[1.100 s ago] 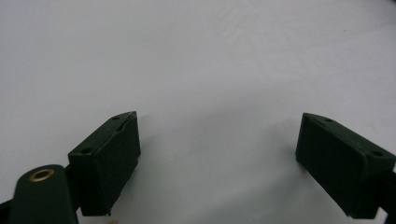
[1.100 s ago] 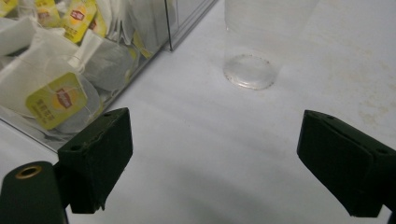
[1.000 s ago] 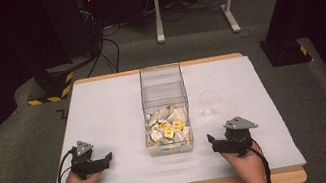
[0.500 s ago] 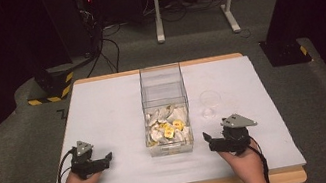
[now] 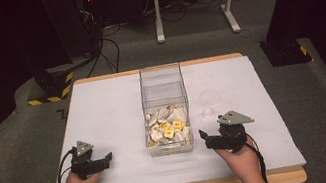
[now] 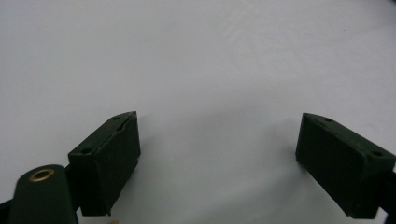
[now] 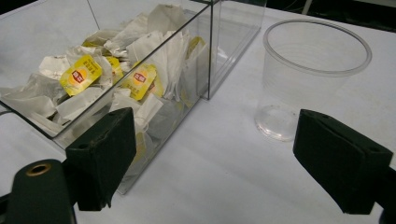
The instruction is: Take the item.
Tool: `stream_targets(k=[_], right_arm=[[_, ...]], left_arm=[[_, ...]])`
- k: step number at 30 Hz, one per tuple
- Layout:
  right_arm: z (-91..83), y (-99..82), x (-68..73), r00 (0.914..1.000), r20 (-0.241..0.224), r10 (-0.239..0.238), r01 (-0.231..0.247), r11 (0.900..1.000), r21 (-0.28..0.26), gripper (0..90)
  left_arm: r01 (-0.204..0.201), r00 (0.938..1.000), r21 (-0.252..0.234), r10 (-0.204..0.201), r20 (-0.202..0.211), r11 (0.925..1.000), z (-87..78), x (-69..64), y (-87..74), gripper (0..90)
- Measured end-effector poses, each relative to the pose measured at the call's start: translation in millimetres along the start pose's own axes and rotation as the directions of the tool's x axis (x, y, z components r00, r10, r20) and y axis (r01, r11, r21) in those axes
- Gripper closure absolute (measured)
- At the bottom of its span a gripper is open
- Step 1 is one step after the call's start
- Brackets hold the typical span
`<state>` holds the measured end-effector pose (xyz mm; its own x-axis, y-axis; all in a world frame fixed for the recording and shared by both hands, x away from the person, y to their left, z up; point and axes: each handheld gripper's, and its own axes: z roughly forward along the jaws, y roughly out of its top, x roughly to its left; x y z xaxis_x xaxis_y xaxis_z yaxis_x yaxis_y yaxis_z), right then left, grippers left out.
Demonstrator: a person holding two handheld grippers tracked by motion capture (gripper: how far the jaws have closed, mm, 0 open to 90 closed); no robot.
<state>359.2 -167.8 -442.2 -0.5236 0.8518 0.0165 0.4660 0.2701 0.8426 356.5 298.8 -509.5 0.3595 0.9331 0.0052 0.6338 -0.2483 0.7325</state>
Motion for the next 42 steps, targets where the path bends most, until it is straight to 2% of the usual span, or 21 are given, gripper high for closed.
stream_targets(k=[22,42], right_arm=[[3.3,19.5,13.0,0.9989,-0.013,-0.044,0.044,0.999,-0.002,14.5],[13.2,39.8,29.5,0.9937,-0.081,-0.077,0.079,0.9968,0.014,16.2]], left_arm=[[0.0,1.0,0.0,0.0,0.0,1.0,0.0,-0.1,0.0,13.9],[0.0,1.0,0.0,0.0,0.0,1.0,0.0,-0.1,0.0,13.9]])
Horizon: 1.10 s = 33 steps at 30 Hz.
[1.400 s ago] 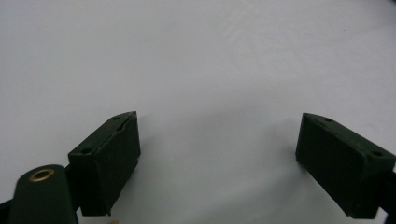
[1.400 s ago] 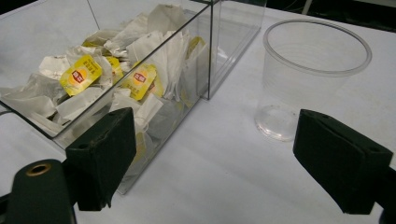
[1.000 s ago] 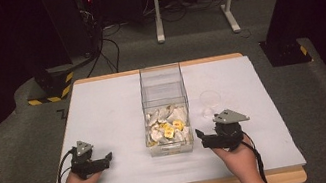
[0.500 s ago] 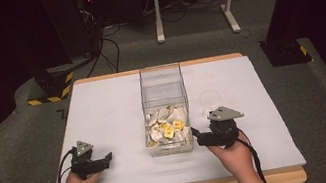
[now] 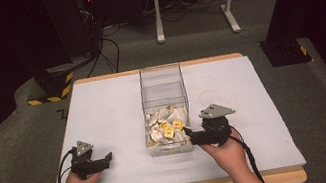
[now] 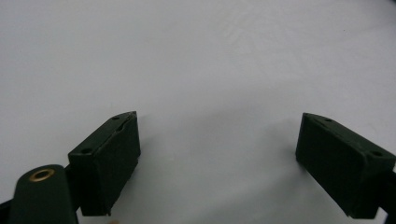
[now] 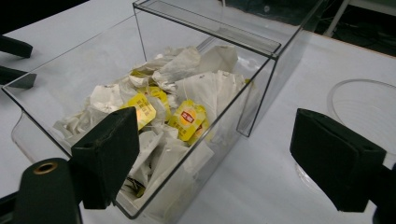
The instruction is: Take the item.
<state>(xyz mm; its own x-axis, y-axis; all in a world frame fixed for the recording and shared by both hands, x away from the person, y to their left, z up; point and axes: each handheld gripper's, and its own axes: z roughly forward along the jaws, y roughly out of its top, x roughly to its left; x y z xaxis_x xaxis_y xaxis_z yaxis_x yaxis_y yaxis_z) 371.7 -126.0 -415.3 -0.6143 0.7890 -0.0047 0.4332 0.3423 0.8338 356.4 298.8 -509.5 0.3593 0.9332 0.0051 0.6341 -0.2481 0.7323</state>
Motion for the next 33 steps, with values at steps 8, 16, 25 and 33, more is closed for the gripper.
stream_targets(k=[8,16,25,33], right_arm=[[4.9,7.1,6.2,0.9995,-0.026,-0.017,0.017,0.9999,0.002,20.3],[15.0,13.3,10.1,0.9972,-0.074,-0.015,0.017,0.9997,0.02,23.5],[26.6,19.7,16.0,0.9939,-0.102,-0.04,0.045,0.9982,0.04,25.4],[38.6,28.4,21.4,0.9867,-0.141,-0.082,0.092,0.9936,0.065,32.5]], left_arm=[[0.0,1.0,0.0,0.0,0.0,1.0,0.0,0.0,0.0,13.9],[0.0,1.0,0.0,0.0,0.0,1.0,0.0,0.0,0.0,13.9],[0.0,1.0,0.0,0.0,0.0,1.0,0.0,0.1,0.0,13.9],[0.0,1.0,0.0,0.0,0.0,1.0,0.0,0.1,0.0,13.9]])
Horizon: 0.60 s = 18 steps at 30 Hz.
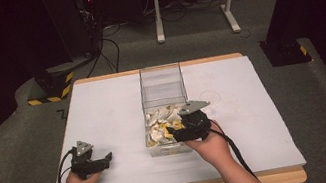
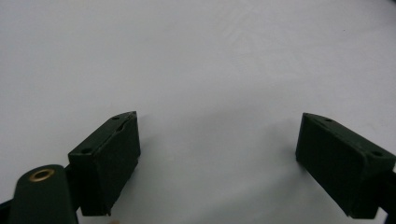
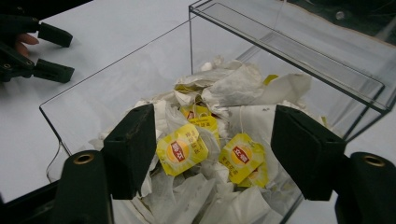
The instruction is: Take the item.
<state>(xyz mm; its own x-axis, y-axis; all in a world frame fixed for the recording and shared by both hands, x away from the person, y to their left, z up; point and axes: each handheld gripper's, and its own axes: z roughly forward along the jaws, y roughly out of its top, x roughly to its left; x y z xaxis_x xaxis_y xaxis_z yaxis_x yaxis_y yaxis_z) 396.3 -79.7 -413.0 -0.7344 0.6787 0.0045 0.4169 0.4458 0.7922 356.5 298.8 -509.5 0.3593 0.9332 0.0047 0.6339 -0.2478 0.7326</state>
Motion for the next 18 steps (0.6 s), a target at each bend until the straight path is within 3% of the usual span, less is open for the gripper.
stream_targets(k=[18], right_arm=[[16.2,10.4,3.6,0.9991,-0.021,-0.037,0.038,0.9972,0.064,37.9]], left_arm=[[0.0,1.0,0.0,0.0,0.0,1.0,0.0,0.0,0.0,13.9]])
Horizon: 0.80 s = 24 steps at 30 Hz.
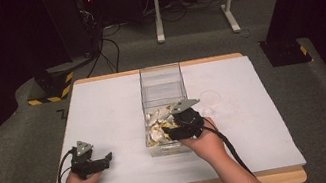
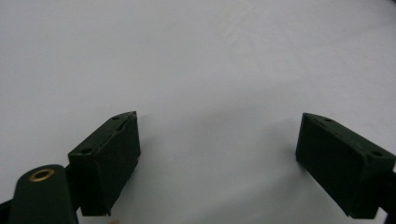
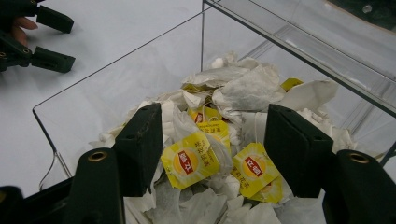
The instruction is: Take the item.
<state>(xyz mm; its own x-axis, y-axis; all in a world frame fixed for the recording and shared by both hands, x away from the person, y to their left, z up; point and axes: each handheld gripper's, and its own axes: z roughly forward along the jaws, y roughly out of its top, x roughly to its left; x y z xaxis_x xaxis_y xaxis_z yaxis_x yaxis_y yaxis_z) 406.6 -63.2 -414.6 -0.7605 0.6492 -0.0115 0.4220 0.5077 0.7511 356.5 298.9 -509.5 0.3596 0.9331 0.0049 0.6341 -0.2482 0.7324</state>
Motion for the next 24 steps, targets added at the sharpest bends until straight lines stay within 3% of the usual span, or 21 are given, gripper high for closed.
stream_targets(k=[8,13,19,21,24], right_arm=[[5.7,1.8,-1.1,1.0,-0.001,0.002,-0.002,0.9993,0.038,41.3],[12.7,1.6,-2.7,1.0,-0.004,-0.003,0.003,0.9958,0.091,42.5],[18.0,0.3,-1.8,0.9995,-0.013,-0.03,0.031,0.9911,0.129,45.7],[17.8,0.3,-0.9,0.998,-0.005,-0.062,0.063,0.9889,0.135,51.2],[17.6,0.1,-2.0,0.998,-0.013,-0.062,0.063,0.987,0.147,52.6]], left_arm=[[-0.001,1.0,0.0,0.001,0.0,1.0,0.0,0.1,0.0,13.9],[-0.001,1.0,0.0,0.001,0.0,1.0,0.0,0.1,0.0,13.9],[-0.005,1.0,0.003,0.005,0.0,1.0,-0.2,0.3,0.1,13.9],[-0.005,1.0,0.003,0.005,0.0,1.0,-0.2,0.3,0.1,13.9],[-0.004,1.0,0.002,0.004,0.001,1.0,-0.1,0.3,0.1,13.9]])
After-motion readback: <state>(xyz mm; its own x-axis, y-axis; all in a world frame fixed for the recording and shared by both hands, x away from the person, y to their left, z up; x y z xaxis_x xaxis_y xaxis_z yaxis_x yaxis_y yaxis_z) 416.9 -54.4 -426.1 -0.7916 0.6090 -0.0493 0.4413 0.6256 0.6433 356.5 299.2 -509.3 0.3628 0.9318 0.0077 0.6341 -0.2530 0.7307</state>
